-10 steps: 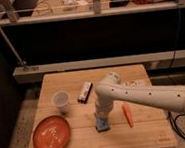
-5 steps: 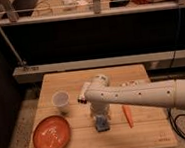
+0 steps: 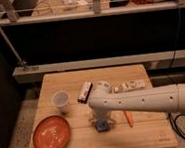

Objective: Wipe the white sponge on the table

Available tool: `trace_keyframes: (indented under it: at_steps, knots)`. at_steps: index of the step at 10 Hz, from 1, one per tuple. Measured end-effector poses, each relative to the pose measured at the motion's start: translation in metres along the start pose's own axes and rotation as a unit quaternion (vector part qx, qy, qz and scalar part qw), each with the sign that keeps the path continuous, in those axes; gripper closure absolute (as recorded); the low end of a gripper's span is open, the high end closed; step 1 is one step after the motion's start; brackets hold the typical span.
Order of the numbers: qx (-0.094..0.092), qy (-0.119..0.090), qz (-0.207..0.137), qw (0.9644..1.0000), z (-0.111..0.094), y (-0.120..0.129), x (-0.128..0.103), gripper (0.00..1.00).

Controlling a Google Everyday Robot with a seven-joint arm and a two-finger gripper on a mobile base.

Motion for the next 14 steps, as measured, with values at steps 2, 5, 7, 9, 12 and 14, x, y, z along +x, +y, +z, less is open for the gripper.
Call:
trace_keyframes:
  at_steps: [2, 5, 7, 9, 12, 14]
  knots:
    - [0.014, -0.003, -0.002, 0.9999, 0.009, 0.009, 0.001, 0.2]
    - [0.016, -0.002, 0.001, 0.9999, 0.013, 0.012, 0.005, 0.2]
    - [0.017, -0.004, 0.002, 0.9999, 0.01, 0.01, 0.008, 0.2]
    - [0.016, -0.008, -0.001, 0.9998, 0.007, 0.006, 0.01, 0.2]
    - [0.017, -0.016, -0.012, 0.9997, 0.007, -0.005, 0.006, 0.28]
    - [0.016, -0.02, -0.016, 0.9995, 0.009, -0.008, 0.002, 0.46]
